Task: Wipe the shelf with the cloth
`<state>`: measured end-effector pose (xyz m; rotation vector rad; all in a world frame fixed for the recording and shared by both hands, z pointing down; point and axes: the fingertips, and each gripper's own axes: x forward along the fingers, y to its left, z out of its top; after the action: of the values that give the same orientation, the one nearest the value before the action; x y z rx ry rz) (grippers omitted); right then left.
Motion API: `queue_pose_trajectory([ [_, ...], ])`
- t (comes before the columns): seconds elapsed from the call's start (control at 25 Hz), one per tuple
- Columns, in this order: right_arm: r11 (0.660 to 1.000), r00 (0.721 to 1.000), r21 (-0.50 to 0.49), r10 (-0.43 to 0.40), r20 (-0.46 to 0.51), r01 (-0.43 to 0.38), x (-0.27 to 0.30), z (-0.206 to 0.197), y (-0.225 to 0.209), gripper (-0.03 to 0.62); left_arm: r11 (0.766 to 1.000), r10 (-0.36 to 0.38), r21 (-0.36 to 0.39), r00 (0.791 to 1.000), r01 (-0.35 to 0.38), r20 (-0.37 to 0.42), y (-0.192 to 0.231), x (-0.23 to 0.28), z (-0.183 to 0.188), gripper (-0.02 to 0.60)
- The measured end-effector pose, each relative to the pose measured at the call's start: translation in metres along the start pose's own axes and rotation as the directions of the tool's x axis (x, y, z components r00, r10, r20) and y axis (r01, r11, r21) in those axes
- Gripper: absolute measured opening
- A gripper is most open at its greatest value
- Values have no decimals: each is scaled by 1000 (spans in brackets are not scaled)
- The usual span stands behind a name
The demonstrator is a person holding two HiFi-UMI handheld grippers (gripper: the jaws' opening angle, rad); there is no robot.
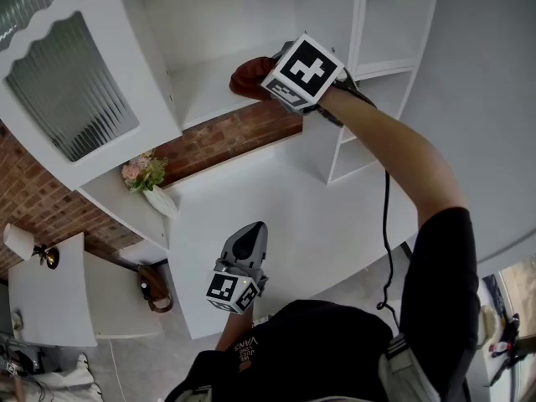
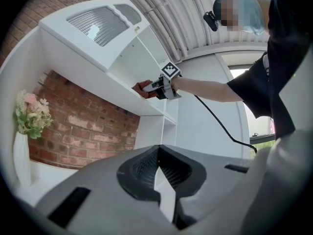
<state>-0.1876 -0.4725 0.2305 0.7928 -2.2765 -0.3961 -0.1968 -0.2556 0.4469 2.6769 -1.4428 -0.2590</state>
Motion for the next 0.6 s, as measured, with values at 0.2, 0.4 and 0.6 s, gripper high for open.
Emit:
queue_pose_trajectory([
  [0.2, 993, 991, 30, -111, -77, 114, -22, -48, -48, 100, 999, -44, -4, 999, 44, -15, -9, 16, -4, 6],
  [0.4, 970, 959, 23, -237, -153, 243, -46, -92, -90, 100, 996, -89, -7, 996, 89, -25, -20, 32, -8, 6],
  [0.6, 938, 920, -30, -345, -186, 345, -64, -117, -116, 100, 993, -118, -12, 993, 118, -30, -26, 44, -10, 6],
])
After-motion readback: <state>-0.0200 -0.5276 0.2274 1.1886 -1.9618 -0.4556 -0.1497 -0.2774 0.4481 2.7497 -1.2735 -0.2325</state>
